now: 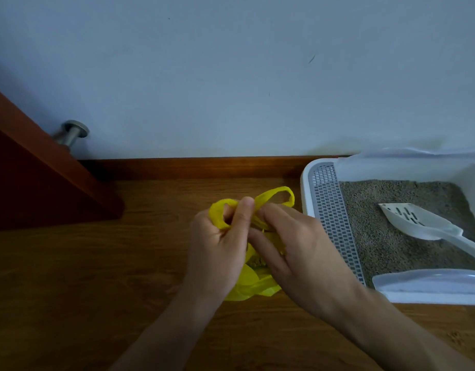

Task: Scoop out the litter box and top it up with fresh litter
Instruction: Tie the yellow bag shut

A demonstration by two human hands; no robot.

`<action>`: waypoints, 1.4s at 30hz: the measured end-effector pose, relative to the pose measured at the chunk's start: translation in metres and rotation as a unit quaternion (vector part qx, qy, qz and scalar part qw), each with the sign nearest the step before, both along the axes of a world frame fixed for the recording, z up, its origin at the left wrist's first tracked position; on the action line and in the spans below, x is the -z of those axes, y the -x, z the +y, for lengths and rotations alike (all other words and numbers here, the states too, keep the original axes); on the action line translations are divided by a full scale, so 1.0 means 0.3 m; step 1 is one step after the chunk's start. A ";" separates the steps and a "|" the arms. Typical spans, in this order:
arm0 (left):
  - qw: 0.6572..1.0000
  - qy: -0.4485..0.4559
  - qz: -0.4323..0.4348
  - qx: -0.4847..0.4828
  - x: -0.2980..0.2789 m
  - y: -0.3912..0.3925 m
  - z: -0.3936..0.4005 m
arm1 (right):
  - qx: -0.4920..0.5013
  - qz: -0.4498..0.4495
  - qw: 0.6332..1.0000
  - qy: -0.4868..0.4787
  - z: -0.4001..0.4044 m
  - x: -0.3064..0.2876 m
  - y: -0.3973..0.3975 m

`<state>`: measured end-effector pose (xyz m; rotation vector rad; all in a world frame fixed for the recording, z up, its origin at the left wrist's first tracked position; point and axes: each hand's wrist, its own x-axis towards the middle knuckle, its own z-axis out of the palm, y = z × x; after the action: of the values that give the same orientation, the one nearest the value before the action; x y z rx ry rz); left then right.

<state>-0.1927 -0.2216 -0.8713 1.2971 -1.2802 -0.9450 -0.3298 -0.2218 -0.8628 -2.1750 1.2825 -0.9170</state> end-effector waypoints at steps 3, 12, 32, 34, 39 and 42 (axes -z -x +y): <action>1.000 0.012 0.012 -0.018 0.013 -0.018 -0.015 | 0.064 -0.084 0.994 -0.036 0.004 -0.010 0.019; 0.995 0.050 -0.016 0.084 -0.024 -0.023 -0.014 | 0.047 -0.207 0.966 -0.146 -0.081 -0.070 0.064; 0.996 -0.038 0.082 -0.029 -0.073 -0.007 -0.040 | 0.008 -0.155 0.961 -0.229 -0.001 -0.156 0.080; 0.996 -0.028 0.087 -0.017 -0.091 -0.006 -0.035 | 0.010 -0.188 0.942 -0.277 0.000 -0.162 0.071; 0.999 0.004 0.025 0.031 -0.109 -0.015 -0.019 | 0.012 -0.165 0.926 -0.339 -0.020 -0.166 0.062; 0.997 0.017 -0.016 0.073 -0.123 -0.018 -0.007 | 0.015 -0.070 0.949 -0.306 -0.027 -0.185 0.073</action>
<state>-0.1874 -0.2236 -0.8344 1.2093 -1.4255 -1.0027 -0.3517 -0.2298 -0.8073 -1.5820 1.3145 -0.5651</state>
